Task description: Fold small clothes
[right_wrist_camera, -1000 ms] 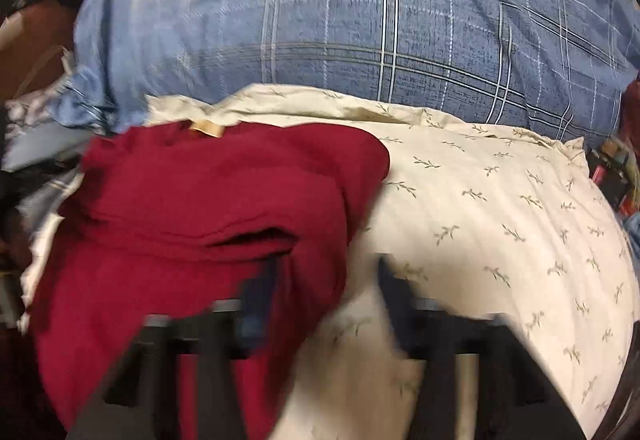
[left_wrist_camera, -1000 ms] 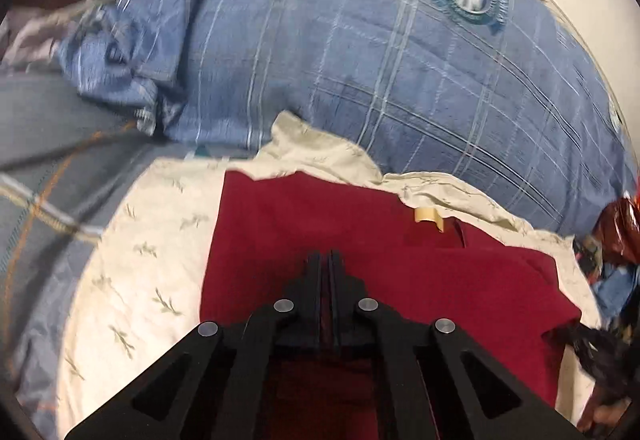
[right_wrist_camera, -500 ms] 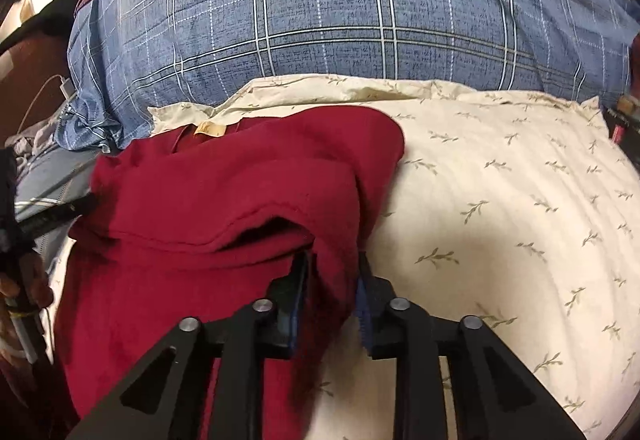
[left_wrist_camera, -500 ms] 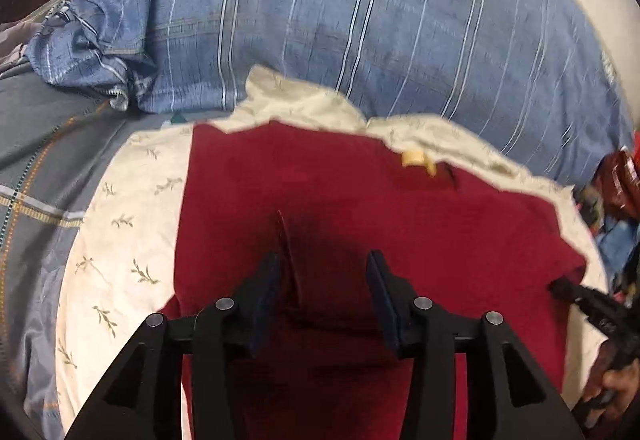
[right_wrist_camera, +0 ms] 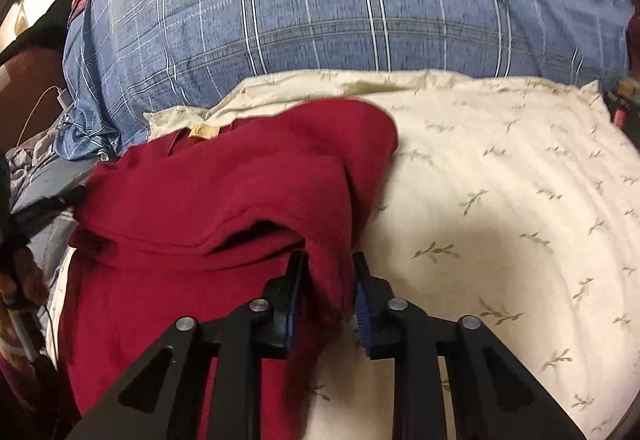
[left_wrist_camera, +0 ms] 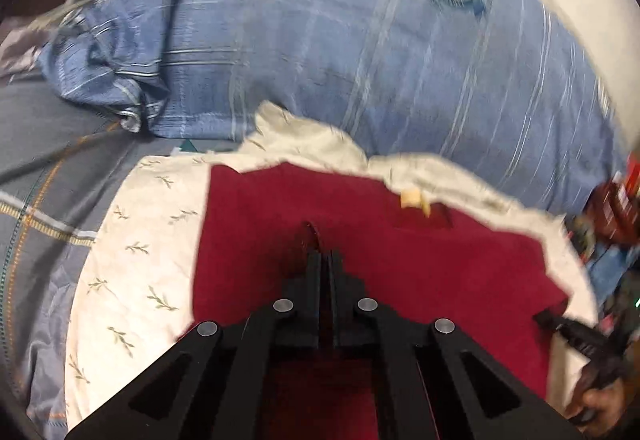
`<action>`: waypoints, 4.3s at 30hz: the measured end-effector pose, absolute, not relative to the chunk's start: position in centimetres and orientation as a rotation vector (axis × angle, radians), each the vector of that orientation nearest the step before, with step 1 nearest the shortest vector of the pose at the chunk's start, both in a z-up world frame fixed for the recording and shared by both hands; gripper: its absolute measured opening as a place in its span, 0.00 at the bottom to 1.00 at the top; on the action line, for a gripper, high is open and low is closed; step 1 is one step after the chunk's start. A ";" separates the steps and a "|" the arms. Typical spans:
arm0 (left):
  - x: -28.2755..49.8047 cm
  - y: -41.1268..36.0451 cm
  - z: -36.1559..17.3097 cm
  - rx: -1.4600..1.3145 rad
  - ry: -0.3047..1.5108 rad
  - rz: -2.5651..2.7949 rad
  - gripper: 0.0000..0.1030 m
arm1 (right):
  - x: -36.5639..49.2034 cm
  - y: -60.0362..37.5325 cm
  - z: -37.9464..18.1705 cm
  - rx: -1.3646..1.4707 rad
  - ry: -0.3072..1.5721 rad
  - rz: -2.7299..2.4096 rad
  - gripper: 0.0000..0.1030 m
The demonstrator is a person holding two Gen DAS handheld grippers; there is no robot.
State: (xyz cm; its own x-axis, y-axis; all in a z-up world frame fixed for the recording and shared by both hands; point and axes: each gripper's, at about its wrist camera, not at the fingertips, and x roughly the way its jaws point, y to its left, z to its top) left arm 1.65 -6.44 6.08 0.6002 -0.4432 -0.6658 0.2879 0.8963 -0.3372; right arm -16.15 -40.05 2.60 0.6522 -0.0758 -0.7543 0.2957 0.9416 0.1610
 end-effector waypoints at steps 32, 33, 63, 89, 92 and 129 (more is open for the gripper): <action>2.3 -6.6 3.1 -0.091 0.934 -0.208 0.19 | -16.7 -39.3 3.1 0.289 0.884 -0.166 0.21; 2.3 -6.7 3.1 -0.090 0.933 -0.208 0.19 | -16.6 -39.8 3.7 0.315 0.856 -0.171 0.22; 0.3 -5.7 4.3 -0.153 0.866 -0.201 0.53 | -16.4 -39.1 4.7 0.298 0.843 -0.233 0.38; -3.1 -6.6 2.8 -0.053 0.849 -0.266 0.58 | -16.8 -39.6 2.2 0.290 0.875 -0.317 0.33; -5.7 -4.8 4.0 -0.057 0.841 -0.288 0.58 | -19.8 -38.7 3.9 0.271 0.844 -0.315 0.35; -23.6 3.5 1.6 -0.050 0.997 -0.293 0.65 | -34.6 -29.3 -2.8 0.384 1.017 0.128 0.59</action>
State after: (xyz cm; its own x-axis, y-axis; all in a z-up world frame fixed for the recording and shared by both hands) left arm -23.58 3.47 1.60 0.5072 -0.2655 -0.8199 0.2198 0.9598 -0.1748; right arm -34.56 -29.32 -2.75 0.5248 0.2802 -0.8038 0.0732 0.9259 0.3706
